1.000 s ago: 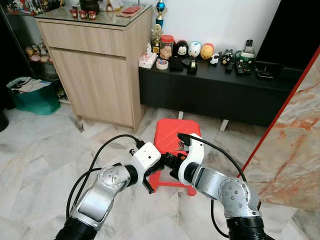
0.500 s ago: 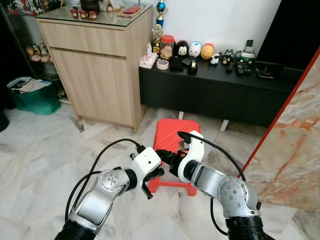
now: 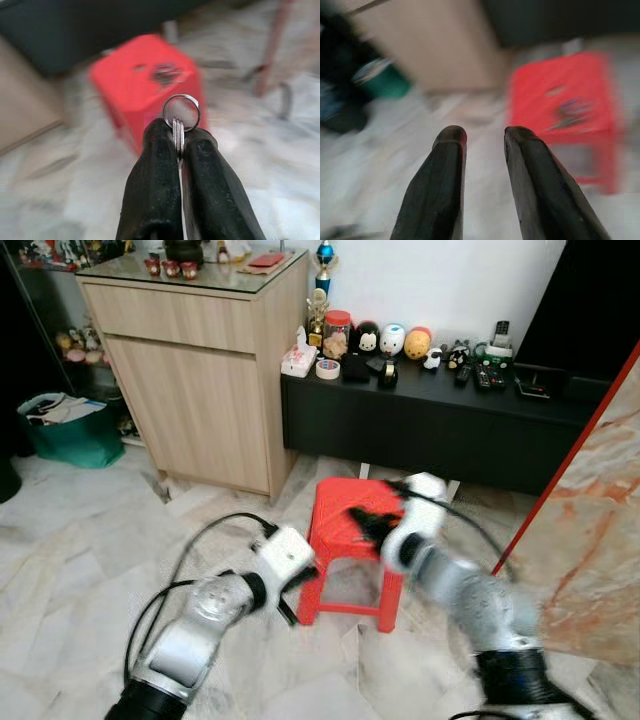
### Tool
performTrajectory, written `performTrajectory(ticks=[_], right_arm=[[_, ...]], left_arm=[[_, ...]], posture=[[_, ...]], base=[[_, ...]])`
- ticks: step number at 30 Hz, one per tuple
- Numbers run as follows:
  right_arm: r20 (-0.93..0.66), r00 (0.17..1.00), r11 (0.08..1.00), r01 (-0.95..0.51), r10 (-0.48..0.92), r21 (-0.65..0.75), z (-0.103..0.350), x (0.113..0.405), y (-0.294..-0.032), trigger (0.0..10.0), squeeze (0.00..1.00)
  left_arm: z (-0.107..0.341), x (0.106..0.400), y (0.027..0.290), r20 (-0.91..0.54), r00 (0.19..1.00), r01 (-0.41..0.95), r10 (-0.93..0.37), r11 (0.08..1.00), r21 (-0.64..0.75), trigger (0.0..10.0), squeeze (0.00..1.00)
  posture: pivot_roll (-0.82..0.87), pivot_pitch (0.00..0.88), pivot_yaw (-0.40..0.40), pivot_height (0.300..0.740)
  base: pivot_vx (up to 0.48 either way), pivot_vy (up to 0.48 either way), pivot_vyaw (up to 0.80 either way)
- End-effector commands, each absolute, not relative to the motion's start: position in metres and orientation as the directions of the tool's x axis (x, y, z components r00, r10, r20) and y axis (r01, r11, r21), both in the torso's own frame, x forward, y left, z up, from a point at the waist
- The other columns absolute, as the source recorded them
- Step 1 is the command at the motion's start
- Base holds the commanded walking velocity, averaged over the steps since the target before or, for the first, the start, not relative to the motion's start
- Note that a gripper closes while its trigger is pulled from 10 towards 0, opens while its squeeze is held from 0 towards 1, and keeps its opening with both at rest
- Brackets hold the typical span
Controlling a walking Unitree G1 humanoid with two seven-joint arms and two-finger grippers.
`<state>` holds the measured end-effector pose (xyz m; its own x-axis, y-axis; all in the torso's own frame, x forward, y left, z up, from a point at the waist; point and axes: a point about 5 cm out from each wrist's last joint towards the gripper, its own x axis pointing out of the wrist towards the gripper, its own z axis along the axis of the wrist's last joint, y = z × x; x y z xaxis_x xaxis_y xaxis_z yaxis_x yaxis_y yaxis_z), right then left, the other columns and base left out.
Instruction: Hang keys on a hook
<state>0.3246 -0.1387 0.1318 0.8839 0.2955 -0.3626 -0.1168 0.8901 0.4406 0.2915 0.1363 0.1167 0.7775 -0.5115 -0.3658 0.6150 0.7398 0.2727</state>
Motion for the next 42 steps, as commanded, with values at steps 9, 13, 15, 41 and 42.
performTrajectory(ticks=[9,13,15,41,42], right_arm=[[-0.565,0.823,0.966,0.102,0.053,0.238,0.044,0.303,-0.216,10.0,0.00],[-0.613,0.788,0.973,0.096,0.054,0.210,0.023,0.292,-0.215,10.0,0.00],[-0.692,0.719,0.974,0.107,0.063,0.199,-0.011,0.270,-0.208,10.0,0.00],[-0.868,0.492,0.991,0.135,-0.069,-0.002,-0.077,0.177,-0.241,10.0,0.00],[-0.868,0.491,0.993,0.121,-0.070,-0.011,-0.077,0.176,-0.244,10.0,0.00]], left_arm=[[0.059,0.283,0.216,-0.461,0.881,0.208,-0.102,0.961,0.185,10.0,0.00],[0.042,0.277,0.229,-0.506,0.862,0.144,-0.027,0.970,0.193,10.0,0.00],[0.014,0.260,0.247,-0.585,0.808,0.070,0.072,0.974,0.217,10.0,0.00],[-0.078,0.172,0.243,-0.829,0.528,-0.103,0.183,0.983,0.152,10.0,0.00],[-0.078,0.173,0.243,-0.829,0.527,-0.099,0.184,0.983,0.156,10.0,0.00]], posture=[[0.08,0.000,-0.061,0.740],[0.08,0.000,-0.055,0.740],[0.09,0.000,-0.045,0.740],[0.06,0.000,-0.035,0.740],[0.06,0.000,-0.035,0.740]], base=[[0.000,0.000,0.00],[0.000,0.000,0.00],[0.000,0.000,0.00],[0.000,0.000,0.00],[0.000,0.000,0.00]])
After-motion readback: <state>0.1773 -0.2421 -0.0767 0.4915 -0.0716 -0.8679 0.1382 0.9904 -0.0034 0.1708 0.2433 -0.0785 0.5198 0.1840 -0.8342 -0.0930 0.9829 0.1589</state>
